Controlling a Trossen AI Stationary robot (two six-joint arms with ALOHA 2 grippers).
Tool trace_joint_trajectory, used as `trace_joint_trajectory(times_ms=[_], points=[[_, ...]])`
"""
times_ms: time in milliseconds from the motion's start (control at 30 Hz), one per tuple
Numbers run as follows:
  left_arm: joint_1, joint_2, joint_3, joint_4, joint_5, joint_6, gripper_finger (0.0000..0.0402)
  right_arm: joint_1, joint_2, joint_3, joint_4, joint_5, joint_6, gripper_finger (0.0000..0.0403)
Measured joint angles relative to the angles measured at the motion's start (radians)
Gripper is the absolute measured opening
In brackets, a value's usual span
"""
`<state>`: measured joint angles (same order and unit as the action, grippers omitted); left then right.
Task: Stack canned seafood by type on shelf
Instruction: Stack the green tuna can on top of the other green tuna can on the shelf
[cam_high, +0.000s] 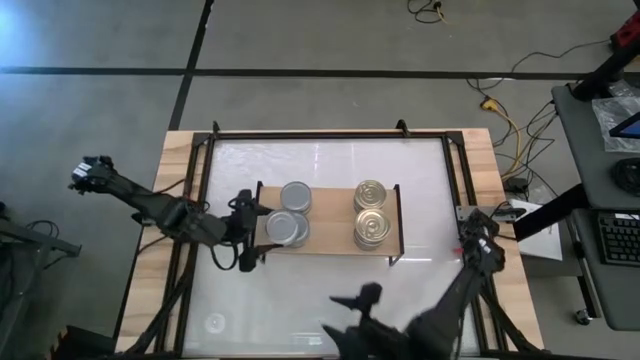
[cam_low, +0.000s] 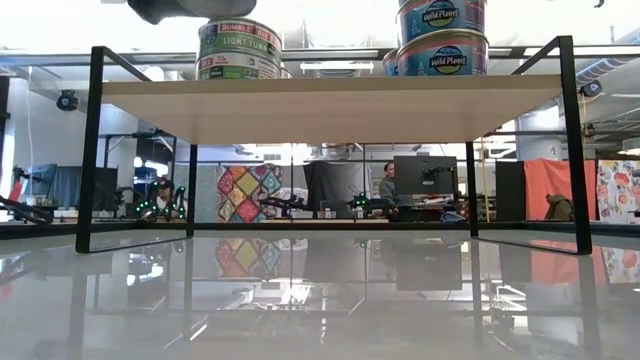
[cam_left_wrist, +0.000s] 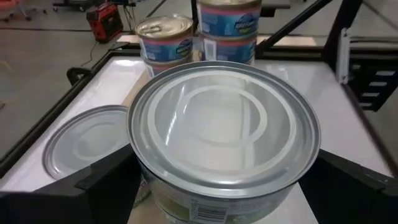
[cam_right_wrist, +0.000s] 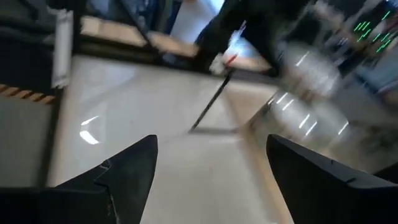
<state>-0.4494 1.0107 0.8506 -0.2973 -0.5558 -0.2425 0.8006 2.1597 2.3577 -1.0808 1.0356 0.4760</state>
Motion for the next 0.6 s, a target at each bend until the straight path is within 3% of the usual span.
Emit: trace_joint_trajectory(times_ms=[133,300,400,533,600], points=[[0.018,0.028,-0.004,0.033,0.004,0.038,0.0357,-0.103,-0.059,-0.028,0.133,0.012,-0.268,0.0281],[0.054,0.044,0.007,0.033,0.052,0.073,0.0358,-0.253,-0.120,-0.027,0.240,-0.001,-0.390,0.0262],[0.092,0.043,0.006,0.038,0.085,0.077,0.0359,-0.339,-0.134,-0.026,0.258,-0.118,-0.470,0.0245],[0.121,0.049,0.005,0.043,0.127,0.088,0.0359,-0.438,-0.132,-0.028,0.251,-0.367,-0.478,0.0212],[0.127,0.055,0.005,0.062,0.132,0.104,0.0359,-0.477,-0.129,-0.028,0.249,-0.427,-0.477,0.0192]])
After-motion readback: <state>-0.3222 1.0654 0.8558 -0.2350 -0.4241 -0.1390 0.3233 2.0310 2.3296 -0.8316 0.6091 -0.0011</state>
